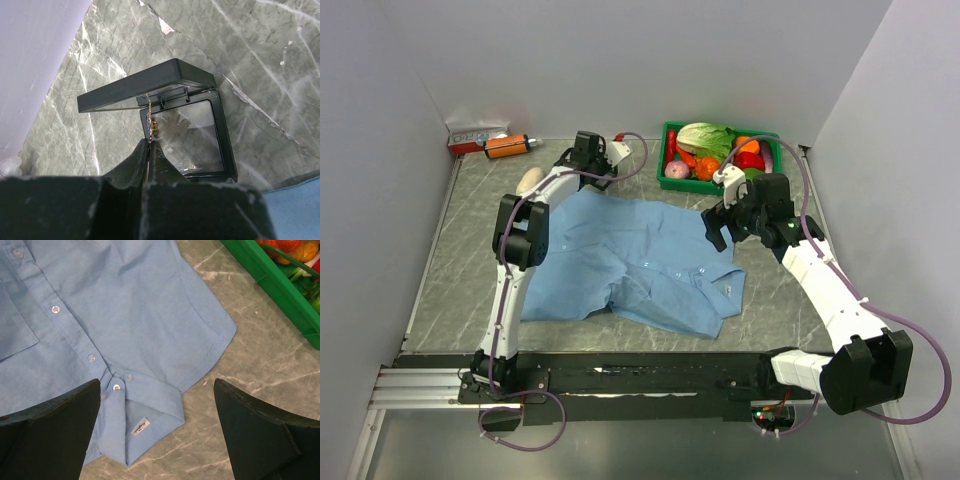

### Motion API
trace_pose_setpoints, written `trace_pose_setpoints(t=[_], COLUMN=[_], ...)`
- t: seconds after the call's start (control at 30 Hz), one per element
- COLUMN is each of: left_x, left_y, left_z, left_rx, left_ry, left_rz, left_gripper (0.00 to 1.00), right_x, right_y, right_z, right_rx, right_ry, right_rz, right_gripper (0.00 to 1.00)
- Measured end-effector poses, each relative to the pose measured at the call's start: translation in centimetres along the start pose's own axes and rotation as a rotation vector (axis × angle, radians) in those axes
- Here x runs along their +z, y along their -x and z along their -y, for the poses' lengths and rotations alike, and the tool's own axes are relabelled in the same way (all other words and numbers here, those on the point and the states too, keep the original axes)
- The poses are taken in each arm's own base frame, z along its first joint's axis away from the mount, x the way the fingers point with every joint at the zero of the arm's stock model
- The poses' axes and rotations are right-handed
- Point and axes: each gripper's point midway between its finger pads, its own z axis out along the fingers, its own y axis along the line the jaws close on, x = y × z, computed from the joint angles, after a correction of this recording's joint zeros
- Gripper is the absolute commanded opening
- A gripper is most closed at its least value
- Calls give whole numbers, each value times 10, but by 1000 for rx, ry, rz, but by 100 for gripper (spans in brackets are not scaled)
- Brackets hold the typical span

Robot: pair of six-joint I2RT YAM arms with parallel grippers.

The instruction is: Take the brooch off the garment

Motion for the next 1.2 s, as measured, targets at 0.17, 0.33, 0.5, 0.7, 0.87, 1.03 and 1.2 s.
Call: trace_pose_setpoints(t=[0.17, 0.33, 0.5, 0.7, 0.87, 1.03, 1.2], left_x=[0, 0, 0, -1, -1, -2, -3], left_y=[0, -1, -2, -2, -2, -6, -10], left_z=[0, 1, 3, 4, 6, 10, 15], left_rx=[0, 0, 1, 26, 33, 34, 32], left_ry=[-1, -5, -9, -12, -14, -31, -49], left_rz=[-1, -5, -10, -16, -19, -37, -55], left_gripper=[1, 4, 4, 5, 16, 26, 36], right_x=[0, 0, 0, 0, 0, -1, -1], right_y=[0, 0, 1, 1, 1, 1, 1], right_z=[0, 0, -1, -2, -2, 0, 0], right_rx=[9, 14, 15, 18, 19, 21, 22], right_ry=[4, 9, 14, 19, 19, 16, 15], right_rz=[3, 6, 8, 10, 10, 10, 11], right_gripper=[100, 100, 100, 100, 100, 100, 100])
